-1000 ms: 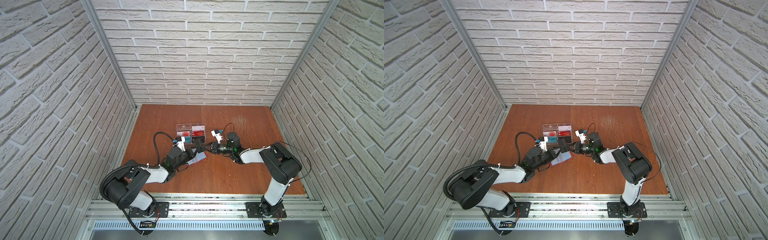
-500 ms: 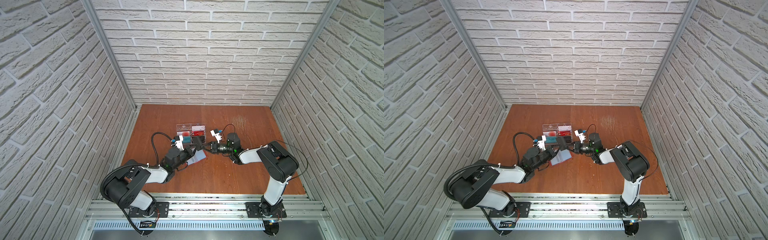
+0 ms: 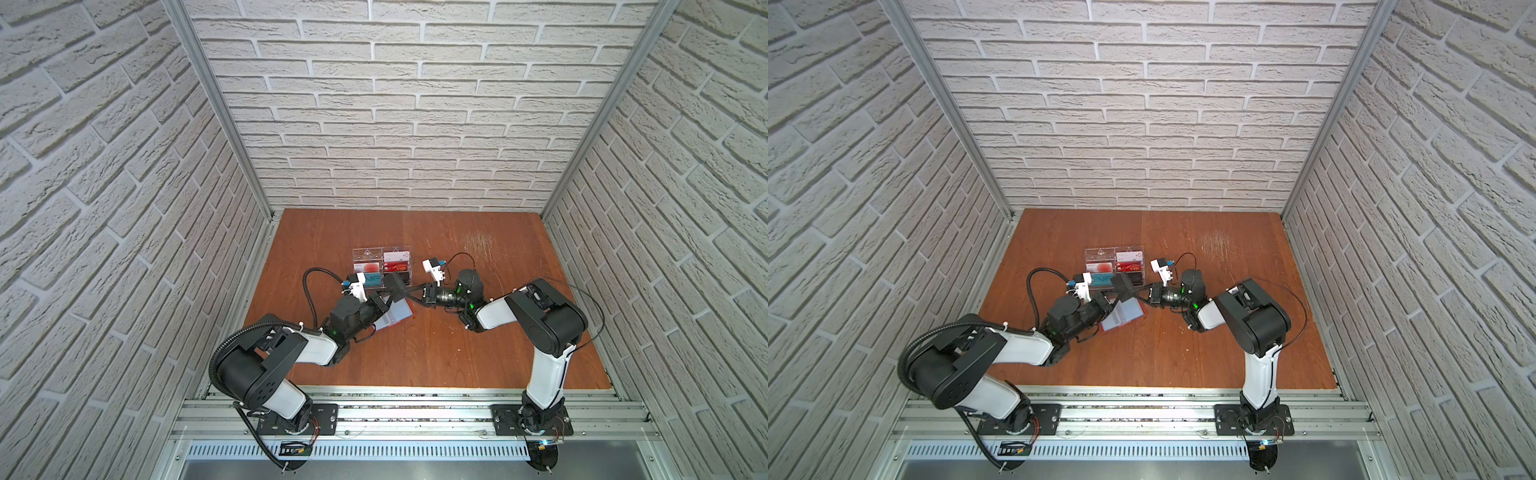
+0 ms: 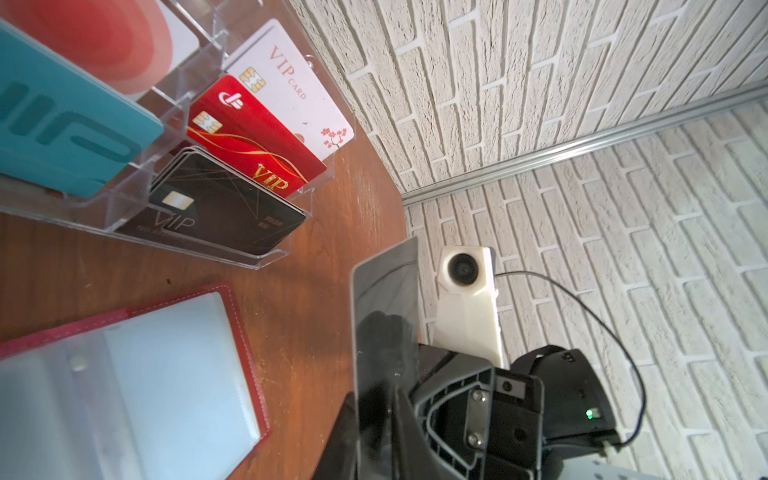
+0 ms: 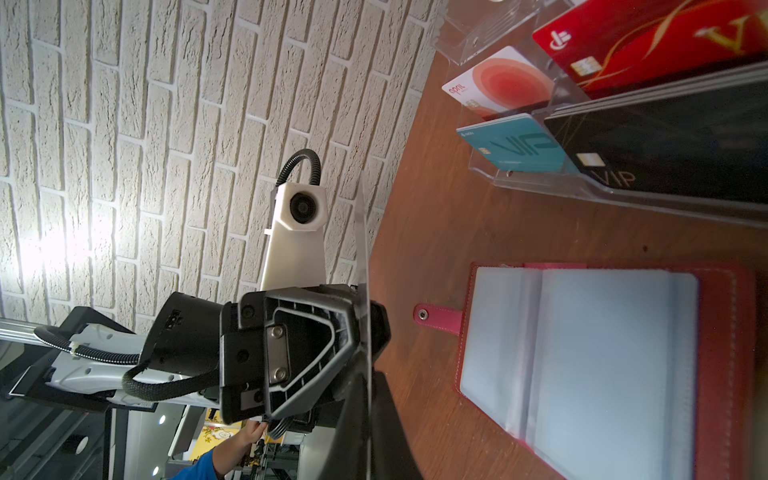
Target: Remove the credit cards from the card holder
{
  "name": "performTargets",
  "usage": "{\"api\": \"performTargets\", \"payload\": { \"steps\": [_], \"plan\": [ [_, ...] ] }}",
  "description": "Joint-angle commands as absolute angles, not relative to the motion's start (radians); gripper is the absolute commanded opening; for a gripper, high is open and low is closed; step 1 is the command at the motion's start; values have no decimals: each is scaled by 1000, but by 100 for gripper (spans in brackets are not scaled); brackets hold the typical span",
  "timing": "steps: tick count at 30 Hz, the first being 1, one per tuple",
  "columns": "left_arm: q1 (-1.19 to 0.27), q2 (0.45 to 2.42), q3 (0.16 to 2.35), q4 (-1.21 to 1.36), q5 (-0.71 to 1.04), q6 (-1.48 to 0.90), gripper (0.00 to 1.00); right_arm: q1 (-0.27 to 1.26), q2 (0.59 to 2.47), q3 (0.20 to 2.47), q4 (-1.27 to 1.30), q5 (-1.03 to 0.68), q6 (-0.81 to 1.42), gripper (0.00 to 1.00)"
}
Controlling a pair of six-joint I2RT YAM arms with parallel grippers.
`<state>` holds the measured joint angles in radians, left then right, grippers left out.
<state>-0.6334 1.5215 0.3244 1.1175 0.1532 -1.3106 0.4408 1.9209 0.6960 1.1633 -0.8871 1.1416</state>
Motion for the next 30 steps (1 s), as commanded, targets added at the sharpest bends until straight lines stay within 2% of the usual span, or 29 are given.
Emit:
{"api": "performTargets", "payload": {
  "steps": [1,8,13,15,23,30],
  "plan": [
    [-623,1486,319,1112,137,-1290,41,438,1889,692,1120,-873,1083,6],
    [-613,1353,301,926,60,-1267,66,437,1768,694,787,-772,874,6],
    [-636,1273,295,796,-11,-1298,91,437,1635,687,542,-619,734,6],
    [-661,1271,289,800,-45,-1327,98,439,1581,672,499,-555,712,6],
    [-768,1344,340,870,-182,-1499,98,509,1327,661,210,-108,784,6],
    [-872,1615,462,1171,-252,-1643,98,598,1279,688,136,135,946,6]
  ]
}}
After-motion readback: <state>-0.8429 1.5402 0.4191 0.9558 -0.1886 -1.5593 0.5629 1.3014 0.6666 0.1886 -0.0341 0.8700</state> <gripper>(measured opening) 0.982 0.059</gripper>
